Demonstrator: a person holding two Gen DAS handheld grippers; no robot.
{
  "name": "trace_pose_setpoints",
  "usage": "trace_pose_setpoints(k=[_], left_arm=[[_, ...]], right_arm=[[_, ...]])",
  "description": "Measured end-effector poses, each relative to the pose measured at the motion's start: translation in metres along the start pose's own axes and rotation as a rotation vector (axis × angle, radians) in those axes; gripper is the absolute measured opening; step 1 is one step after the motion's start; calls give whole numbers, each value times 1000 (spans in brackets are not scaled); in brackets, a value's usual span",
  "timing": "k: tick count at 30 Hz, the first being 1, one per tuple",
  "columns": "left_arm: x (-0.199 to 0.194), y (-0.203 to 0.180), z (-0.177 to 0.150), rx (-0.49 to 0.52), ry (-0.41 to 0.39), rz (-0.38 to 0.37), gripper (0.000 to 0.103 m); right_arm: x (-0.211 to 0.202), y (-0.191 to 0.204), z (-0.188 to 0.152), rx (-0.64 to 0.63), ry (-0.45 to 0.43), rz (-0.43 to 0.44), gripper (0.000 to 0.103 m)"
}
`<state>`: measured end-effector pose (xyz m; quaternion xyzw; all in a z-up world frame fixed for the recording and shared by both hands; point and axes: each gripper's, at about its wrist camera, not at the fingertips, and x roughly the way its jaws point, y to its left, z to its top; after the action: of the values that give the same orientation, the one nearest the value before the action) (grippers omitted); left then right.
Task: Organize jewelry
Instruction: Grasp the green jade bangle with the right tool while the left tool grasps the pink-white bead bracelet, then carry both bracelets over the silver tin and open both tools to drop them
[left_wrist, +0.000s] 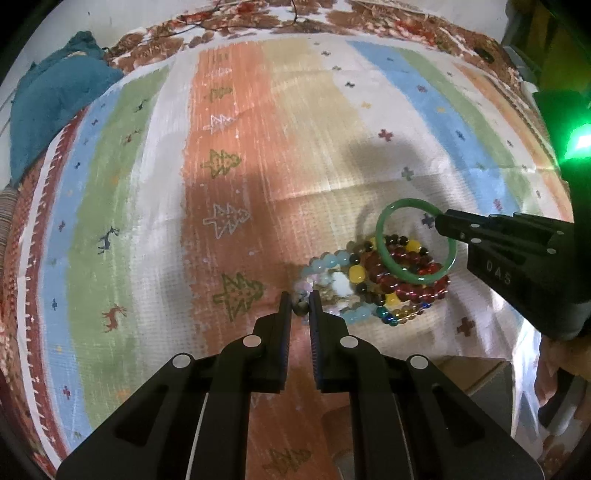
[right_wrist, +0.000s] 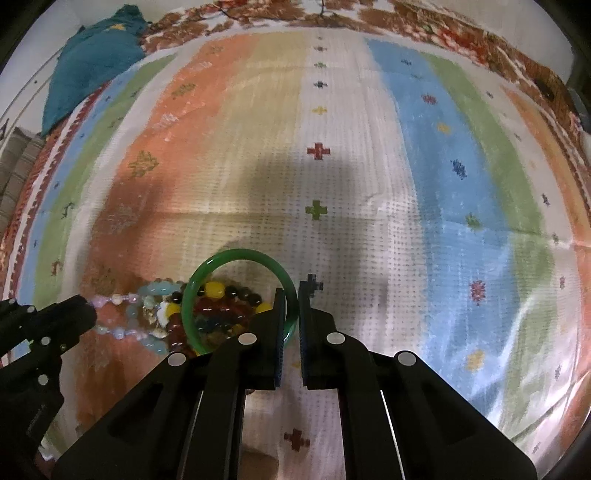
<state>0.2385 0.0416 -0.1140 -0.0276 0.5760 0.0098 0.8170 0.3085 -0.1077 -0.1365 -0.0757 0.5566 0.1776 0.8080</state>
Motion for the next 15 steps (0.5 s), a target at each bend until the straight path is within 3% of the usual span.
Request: trace_pose_setpoints(k=[15], left_arm=[[-43,-11,-10,19,-94,10,9]], right_arm=[[-45,3,-14,-51,-71,-26,8]])
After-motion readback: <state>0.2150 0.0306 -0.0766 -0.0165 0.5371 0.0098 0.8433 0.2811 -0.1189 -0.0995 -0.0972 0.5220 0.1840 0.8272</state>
